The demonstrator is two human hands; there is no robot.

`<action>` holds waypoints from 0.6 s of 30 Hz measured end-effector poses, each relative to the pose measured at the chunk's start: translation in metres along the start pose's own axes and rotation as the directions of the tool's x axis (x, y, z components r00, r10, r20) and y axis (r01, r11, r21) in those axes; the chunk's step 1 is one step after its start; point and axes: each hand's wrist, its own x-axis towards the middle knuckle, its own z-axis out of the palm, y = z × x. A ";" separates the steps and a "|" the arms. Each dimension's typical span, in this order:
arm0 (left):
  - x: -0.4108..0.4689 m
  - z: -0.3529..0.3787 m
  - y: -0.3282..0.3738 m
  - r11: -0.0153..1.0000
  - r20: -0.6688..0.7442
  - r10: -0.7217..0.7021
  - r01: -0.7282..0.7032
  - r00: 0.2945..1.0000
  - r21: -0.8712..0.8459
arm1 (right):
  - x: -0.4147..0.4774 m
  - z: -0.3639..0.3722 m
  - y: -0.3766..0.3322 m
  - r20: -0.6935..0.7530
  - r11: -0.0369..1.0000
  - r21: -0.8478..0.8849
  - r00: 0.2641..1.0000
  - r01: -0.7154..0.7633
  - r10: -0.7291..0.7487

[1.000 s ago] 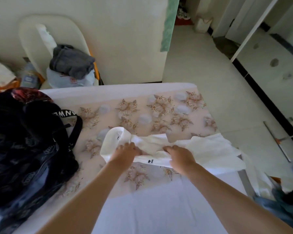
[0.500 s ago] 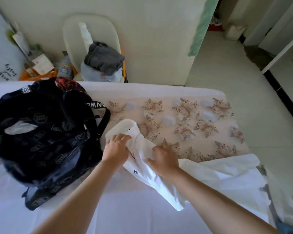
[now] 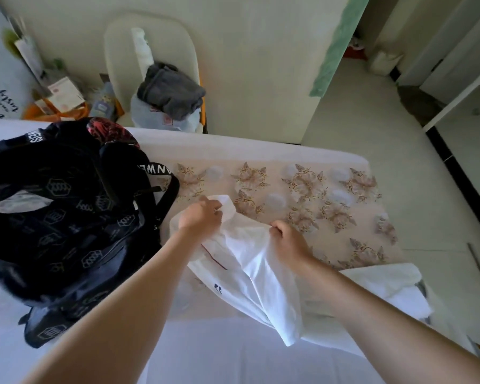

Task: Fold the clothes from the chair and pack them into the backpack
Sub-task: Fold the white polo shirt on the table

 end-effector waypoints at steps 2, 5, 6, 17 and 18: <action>0.008 -0.009 0.009 0.996 -0.154 -0.038 0.024 0.987 -0.087 | -0.004 -0.008 0.007 0.117 0.989 0.088 0.987 -0.121 0.111; 0.018 -0.019 0.019 0.947 -0.128 -0.133 0.088 0.983 -0.309 | -0.012 -0.012 0.025 0.293 0.952 -0.243 0.922 -0.185 0.254; 0.020 -0.022 0.023 0.936 -0.056 -0.127 0.101 0.990 -0.336 | -0.013 -0.013 0.028 0.261 0.943 -0.279 0.930 -0.183 0.257; 0.057 -0.080 0.088 0.936 -0.282 -0.158 0.052 0.946 -0.349 | 0.044 -0.130 -0.004 -0.513 0.806 -0.588 0.740 0.065 -0.434; 0.061 -0.084 0.095 0.896 -0.261 -0.190 0.058 0.946 -0.440 | 0.053 -0.141 -0.005 -0.556 0.760 -0.649 0.668 0.024 -0.495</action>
